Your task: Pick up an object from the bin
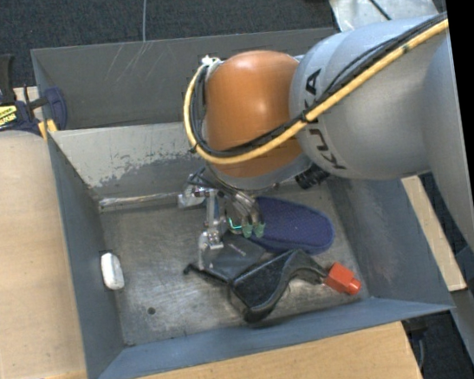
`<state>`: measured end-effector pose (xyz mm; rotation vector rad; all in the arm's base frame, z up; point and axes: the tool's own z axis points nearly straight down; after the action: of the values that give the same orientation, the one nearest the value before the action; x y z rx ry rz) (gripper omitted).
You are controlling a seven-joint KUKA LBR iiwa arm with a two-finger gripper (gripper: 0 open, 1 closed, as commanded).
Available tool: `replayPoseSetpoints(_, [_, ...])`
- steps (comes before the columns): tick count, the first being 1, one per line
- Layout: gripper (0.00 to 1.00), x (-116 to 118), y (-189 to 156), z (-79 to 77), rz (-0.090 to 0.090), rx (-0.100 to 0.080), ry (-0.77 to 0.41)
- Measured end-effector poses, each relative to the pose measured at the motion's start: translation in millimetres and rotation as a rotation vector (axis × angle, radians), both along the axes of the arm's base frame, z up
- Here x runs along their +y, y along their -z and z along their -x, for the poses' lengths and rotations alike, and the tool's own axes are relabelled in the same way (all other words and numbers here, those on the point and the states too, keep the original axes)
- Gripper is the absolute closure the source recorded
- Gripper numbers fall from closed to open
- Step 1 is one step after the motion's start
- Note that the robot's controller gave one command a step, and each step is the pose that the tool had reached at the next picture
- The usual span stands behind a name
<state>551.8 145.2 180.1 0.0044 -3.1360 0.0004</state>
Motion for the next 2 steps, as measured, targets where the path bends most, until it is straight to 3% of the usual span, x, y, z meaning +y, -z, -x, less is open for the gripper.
replayPoseSetpoints(1, [0.00,-63,97,-6.4,-0.002,-0.015,-0.017])
replayPoseSetpoints(2, [0.00,-77,79,7.9,-0.002,-0.011,0.057])
